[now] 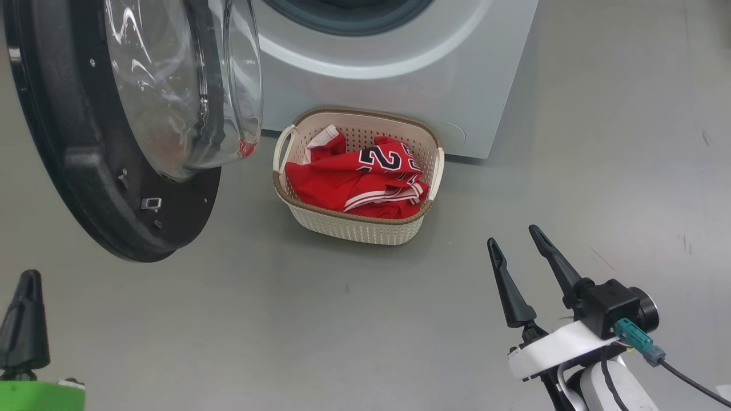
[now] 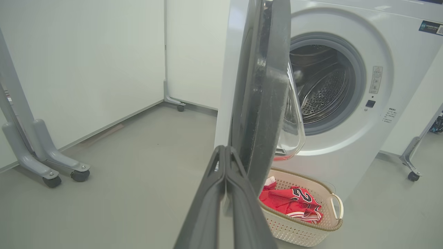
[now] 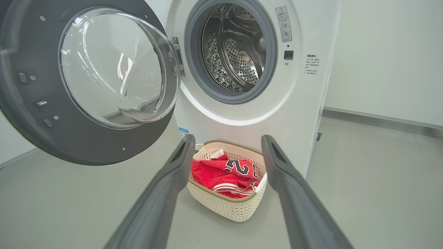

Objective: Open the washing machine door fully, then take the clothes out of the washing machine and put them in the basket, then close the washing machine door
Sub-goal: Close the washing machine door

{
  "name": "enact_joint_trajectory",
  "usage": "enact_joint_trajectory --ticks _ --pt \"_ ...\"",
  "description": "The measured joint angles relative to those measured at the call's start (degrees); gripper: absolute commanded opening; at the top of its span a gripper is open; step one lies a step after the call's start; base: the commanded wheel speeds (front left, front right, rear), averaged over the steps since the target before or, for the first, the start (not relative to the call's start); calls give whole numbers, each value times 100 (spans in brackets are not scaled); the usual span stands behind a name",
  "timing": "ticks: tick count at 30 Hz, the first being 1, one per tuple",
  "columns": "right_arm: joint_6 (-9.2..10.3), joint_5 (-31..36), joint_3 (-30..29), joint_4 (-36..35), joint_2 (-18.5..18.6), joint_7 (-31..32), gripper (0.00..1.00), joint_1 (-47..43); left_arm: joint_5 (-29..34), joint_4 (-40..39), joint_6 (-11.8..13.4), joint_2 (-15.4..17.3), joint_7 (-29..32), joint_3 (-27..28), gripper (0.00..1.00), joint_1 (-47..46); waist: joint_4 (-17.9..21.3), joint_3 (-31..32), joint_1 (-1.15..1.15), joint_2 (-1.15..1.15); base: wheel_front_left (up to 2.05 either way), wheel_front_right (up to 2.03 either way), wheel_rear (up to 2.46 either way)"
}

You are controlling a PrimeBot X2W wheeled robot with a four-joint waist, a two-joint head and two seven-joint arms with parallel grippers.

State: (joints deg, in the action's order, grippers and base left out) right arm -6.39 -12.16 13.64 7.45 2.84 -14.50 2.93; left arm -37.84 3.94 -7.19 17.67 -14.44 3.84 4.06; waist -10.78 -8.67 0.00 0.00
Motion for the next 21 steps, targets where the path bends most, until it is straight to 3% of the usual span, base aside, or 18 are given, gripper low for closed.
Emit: enact_joint_trajectory --ticks 8,16,21 --pt "-1 9 52 8 -1 0 100 14 -2153 226 0 -256 627 377 0 -496 70 -98 0 0 0 0 0" --pt "-2 15 55 8 0 0 100 23 -4196 479 4 -510 1753 1006 0 -1089 134 -220 0 0 0 0 0" --pt "-2 16 52 5 0 0 100 83 -5305 649 422 -528 2349 1492 0 -1586 171 -311 0 0 0 0 0"
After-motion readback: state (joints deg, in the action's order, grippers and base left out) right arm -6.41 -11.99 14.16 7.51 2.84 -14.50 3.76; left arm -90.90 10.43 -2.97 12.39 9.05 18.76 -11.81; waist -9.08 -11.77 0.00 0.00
